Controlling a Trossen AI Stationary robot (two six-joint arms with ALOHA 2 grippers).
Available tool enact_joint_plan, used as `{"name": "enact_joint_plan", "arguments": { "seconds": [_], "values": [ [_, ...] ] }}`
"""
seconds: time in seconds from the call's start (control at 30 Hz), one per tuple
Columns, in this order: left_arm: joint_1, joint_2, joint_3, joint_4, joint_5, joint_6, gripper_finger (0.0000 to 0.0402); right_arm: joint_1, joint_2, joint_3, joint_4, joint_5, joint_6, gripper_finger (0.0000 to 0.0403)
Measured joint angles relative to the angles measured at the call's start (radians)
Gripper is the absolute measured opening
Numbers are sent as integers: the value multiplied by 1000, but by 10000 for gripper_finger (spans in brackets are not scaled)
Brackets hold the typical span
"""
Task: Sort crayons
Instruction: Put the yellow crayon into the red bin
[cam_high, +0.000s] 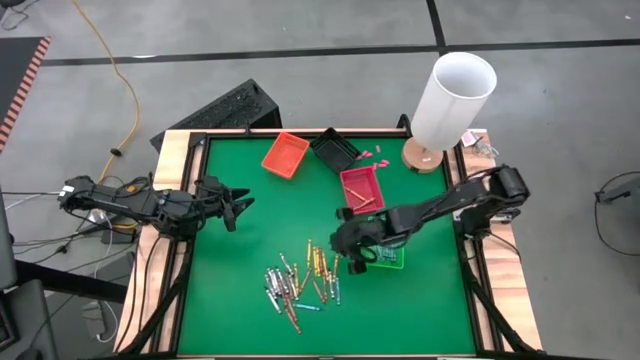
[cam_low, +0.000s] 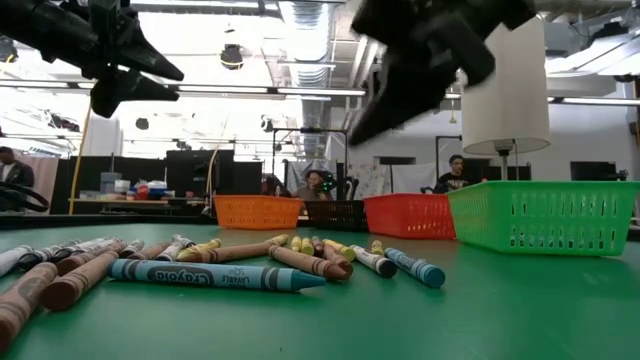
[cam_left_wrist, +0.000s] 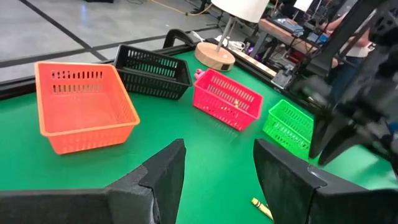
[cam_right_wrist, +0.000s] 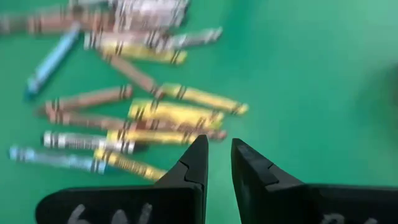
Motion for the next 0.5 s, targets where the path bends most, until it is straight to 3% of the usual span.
{"name": "enact_joint_plan", "arguments": {
  "seconds": [0.27, 0.5],
  "values": [
    [0, 0, 0, -4, 0, 0, 180, 9, 144, 182, -300, -13, -242, 65],
    [0, 0, 0, -42, 1, -9, 180, 28, 220, 305, -398, -30, -375, 66]
  ]
}}
